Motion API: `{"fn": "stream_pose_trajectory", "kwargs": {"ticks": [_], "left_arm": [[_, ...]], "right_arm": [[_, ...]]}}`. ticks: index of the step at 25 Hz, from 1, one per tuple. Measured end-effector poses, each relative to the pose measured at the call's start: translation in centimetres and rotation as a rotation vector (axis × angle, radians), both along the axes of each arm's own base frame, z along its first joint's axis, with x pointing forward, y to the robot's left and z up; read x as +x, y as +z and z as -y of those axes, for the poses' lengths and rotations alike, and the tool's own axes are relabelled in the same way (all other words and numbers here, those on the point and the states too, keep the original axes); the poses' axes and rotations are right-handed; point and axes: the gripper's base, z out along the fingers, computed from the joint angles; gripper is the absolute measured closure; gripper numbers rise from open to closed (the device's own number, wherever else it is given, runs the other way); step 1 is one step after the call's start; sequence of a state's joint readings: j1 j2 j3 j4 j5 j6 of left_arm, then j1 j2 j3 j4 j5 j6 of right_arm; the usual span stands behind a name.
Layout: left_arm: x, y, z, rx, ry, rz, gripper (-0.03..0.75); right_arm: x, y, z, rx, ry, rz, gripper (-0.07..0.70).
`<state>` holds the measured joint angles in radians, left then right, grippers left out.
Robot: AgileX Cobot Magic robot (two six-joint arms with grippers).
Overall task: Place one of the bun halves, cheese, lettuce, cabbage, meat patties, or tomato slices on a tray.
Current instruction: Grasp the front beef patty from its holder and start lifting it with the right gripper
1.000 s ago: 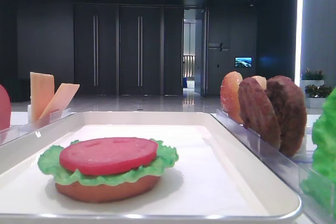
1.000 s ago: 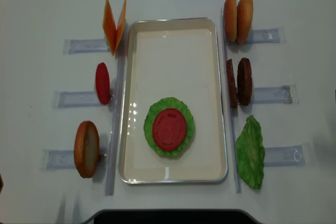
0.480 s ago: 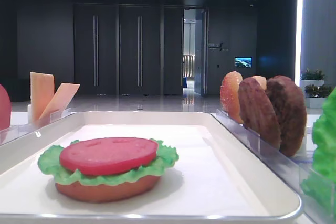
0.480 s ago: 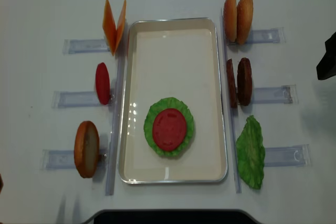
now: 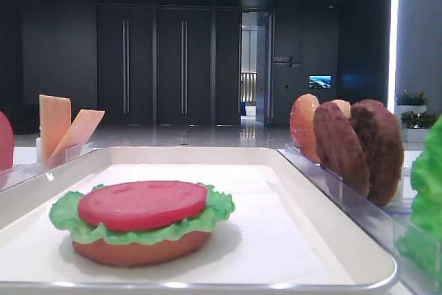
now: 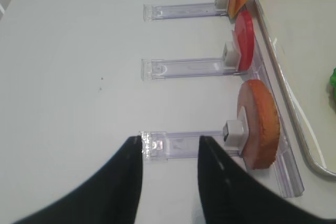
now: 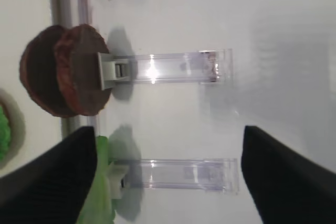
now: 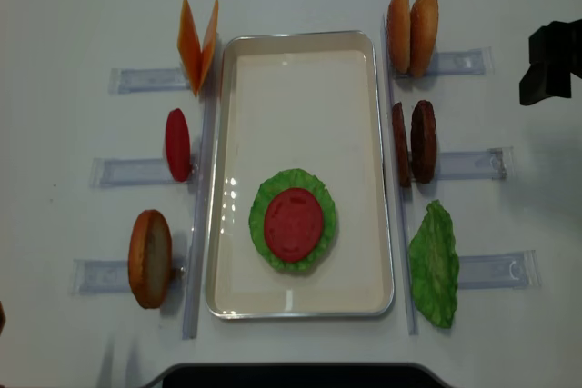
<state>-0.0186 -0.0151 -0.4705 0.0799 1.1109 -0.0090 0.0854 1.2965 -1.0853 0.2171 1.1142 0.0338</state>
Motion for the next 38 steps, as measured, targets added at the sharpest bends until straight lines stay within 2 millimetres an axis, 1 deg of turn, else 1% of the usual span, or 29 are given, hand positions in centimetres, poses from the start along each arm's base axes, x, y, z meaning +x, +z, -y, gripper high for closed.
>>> {"fn": "stream_pose_trajectory", "kwargs": {"ticks": [4,7,15,19,23,26,29,36,38], "left_arm": [[0.0,0.0,0.0,0.000,0.000,0.000,0.442],[0.0,0.0,0.0,0.000,0.000,0.000,0.442],[0.0,0.0,0.0,0.000,0.000,0.000,0.442],[0.0,0.0,0.0,0.000,0.000,0.000,0.442],[0.0,0.0,0.0,0.000,0.000,0.000,0.442],[0.0,0.0,0.0,0.000,0.000,0.000,0.442],[0.0,0.0,0.0,0.000,0.000,0.000,0.442],[0.0,0.0,0.0,0.000,0.000,0.000,0.444],[0.0,0.0,0.0,0.000,0.000,0.000,0.444]], "right_arm": [[-0.1,1.0,-2.7,0.000,0.021,0.035,0.093],[-0.2,1.3,-4.7,0.006,0.038,0.036,0.093],[-0.5,0.0,-10.6,0.007,0.117,-0.057,0.093],[-0.6,-0.5,-13.6,0.005,0.151,-0.083,0.093],[-0.7,-0.8,-16.0,-0.025,0.167,-0.077,0.093],[-0.6,-1.2,-17.2,-0.047,0.168,-0.072,0.093],[-0.4,-1.8,-18.0,-0.065,0.158,-0.080,0.093],[0.7,-4.0,-18.5,-0.137,0.134,-0.098,0.093],[1.0,-4.4,-18.5,-0.160,0.129,-0.089,0.093]]}}
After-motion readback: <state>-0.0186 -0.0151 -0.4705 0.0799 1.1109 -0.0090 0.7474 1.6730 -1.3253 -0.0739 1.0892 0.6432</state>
